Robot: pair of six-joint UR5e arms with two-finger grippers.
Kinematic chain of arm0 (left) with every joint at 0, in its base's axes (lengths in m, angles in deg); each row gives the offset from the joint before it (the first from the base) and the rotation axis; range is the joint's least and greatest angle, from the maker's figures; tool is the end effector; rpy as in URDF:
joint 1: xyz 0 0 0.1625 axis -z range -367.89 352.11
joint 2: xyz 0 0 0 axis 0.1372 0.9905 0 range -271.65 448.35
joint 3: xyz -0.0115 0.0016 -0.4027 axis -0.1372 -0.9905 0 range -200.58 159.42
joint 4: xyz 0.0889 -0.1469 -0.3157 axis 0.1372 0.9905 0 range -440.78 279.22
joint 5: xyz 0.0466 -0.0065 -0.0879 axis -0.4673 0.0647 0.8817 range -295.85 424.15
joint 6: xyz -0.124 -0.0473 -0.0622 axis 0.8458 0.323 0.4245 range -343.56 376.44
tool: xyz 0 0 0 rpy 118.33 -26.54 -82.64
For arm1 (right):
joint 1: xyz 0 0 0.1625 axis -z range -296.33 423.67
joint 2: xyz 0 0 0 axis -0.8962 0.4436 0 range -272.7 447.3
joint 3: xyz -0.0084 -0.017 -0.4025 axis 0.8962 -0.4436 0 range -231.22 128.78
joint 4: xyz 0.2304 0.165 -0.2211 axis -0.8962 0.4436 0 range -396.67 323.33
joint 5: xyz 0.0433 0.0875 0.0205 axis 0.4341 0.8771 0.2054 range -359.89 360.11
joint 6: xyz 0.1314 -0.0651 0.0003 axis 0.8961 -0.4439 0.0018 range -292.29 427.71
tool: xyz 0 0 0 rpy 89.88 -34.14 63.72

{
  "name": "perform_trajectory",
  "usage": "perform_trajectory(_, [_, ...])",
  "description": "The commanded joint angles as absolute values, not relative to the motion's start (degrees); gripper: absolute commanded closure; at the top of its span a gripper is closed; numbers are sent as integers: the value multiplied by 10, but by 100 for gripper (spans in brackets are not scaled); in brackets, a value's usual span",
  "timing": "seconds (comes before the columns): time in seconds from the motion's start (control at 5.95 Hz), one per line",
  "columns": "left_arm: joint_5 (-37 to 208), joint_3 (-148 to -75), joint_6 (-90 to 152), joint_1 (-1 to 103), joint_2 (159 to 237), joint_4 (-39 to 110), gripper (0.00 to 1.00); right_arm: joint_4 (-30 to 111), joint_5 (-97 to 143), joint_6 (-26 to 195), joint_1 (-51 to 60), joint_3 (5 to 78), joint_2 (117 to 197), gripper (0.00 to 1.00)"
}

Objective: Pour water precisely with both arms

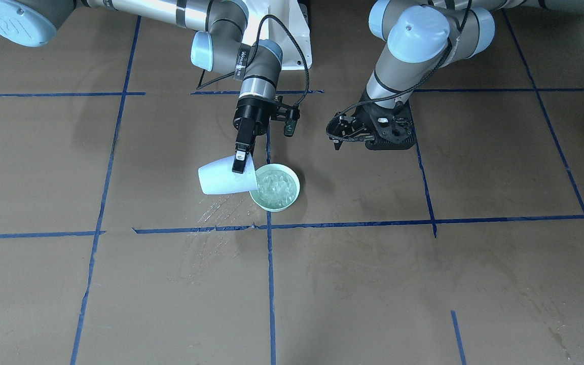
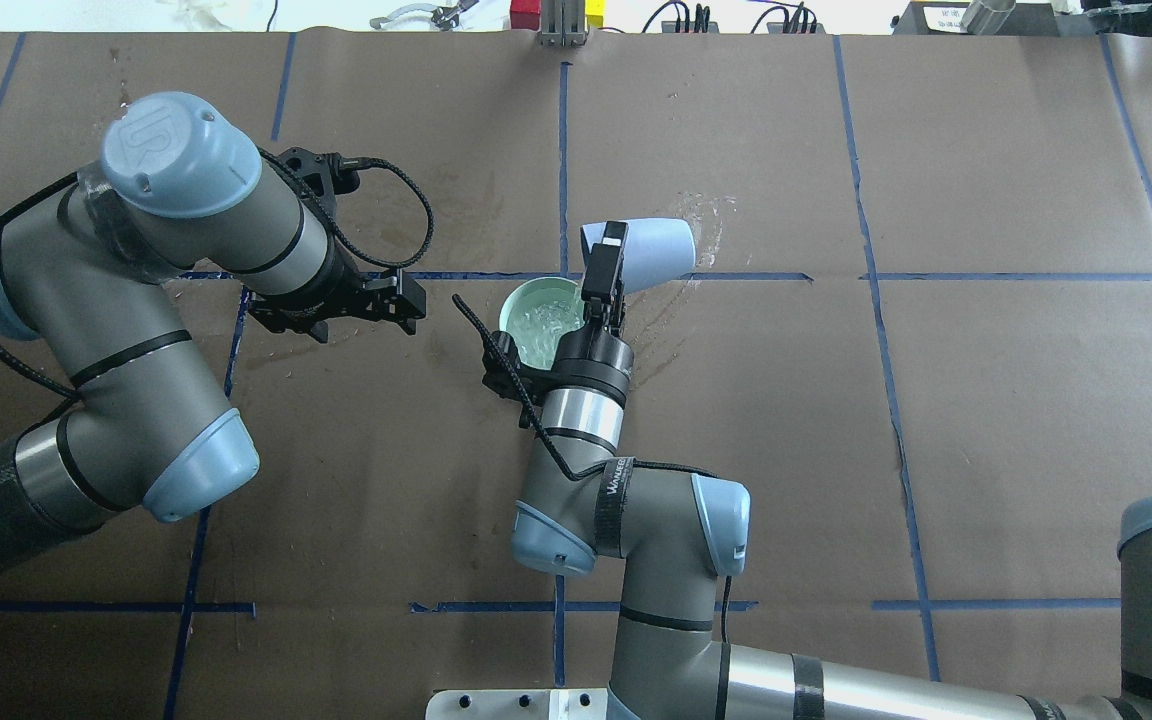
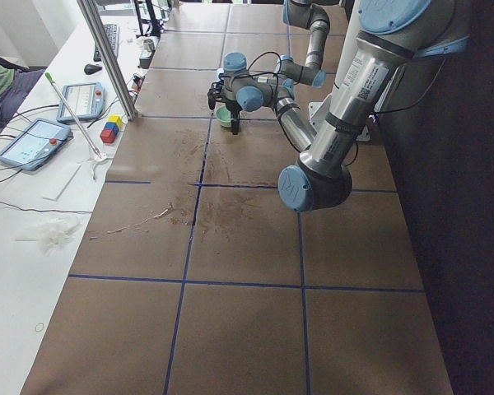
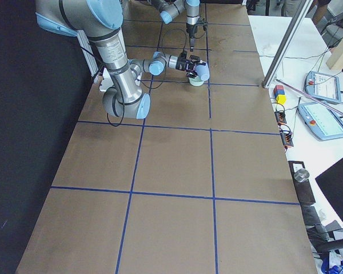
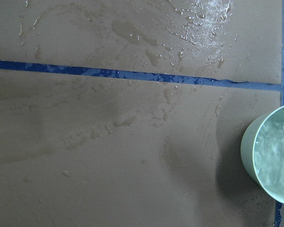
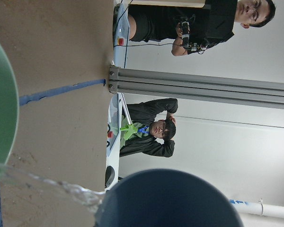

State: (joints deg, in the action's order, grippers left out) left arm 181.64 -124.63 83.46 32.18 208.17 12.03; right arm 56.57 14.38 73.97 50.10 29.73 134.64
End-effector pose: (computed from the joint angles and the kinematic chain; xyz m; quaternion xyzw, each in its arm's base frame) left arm 0.4198 -0.4390 0.2974 0.0153 0.4421 -0.0394 0.8960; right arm -0.5725 -0.4215 0.2547 0.5466 0.3081 -0.3064 0.7158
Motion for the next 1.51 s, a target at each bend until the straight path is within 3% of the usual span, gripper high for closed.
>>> perform_trajectory(0.0, [1817, -1246, 835, 322, 2081, 120, 0, 566, 142, 737, 501, 297, 1346, 100])
perform_trajectory(1.35, [1817, -1247, 835, 322, 2081, 120, 0, 550, 146, 751, 500, 304, 1338, 100])
